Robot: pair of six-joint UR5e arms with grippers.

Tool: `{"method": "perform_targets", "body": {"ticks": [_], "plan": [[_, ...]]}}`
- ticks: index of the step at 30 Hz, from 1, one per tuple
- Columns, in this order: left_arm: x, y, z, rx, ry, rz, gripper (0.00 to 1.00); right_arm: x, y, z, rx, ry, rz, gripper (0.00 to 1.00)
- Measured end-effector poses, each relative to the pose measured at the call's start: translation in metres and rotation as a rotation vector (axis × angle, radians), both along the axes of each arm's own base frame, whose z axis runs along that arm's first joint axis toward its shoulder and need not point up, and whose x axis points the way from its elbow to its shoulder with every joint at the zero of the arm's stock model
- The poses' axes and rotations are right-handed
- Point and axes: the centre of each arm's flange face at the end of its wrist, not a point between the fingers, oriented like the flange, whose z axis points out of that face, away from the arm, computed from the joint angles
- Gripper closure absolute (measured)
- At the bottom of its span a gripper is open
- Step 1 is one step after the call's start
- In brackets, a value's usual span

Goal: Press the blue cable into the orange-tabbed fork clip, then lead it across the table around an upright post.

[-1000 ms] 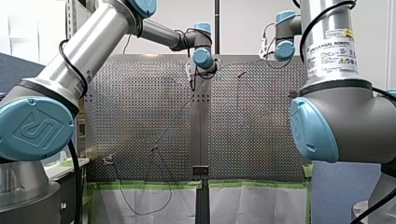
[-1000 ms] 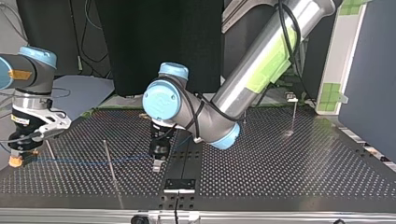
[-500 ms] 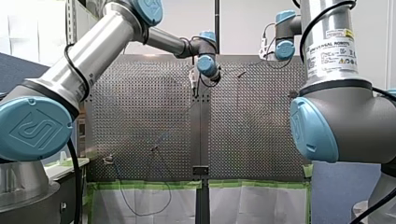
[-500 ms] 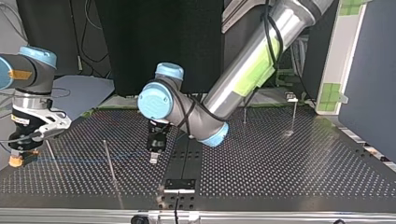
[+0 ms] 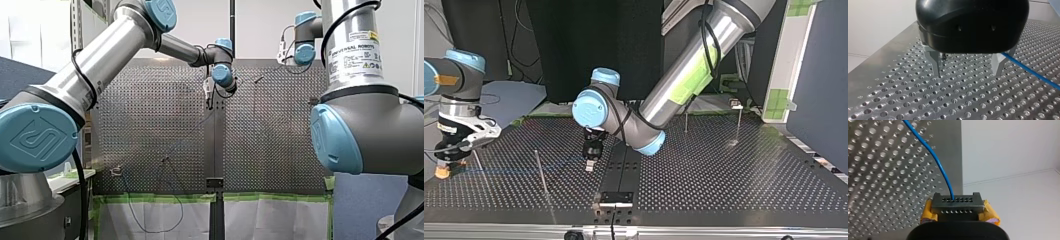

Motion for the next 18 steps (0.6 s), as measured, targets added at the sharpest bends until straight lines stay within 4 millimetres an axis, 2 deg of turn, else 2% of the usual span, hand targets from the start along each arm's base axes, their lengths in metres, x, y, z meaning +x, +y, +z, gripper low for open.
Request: {"method": "perform_targets", "body": {"ticks": [11,18], "plan": [[0.0,0.0,0.0,0.0,0.0,0.0,0.0,0.051,0.001,-0.058,0.09,0.039,0.092,1.0],[0.0,0.0,0.0,0.0,0.0,0.0,0.0,0.057,0.001,-0.065,0.101,0.042,0.1,1.0]]}}
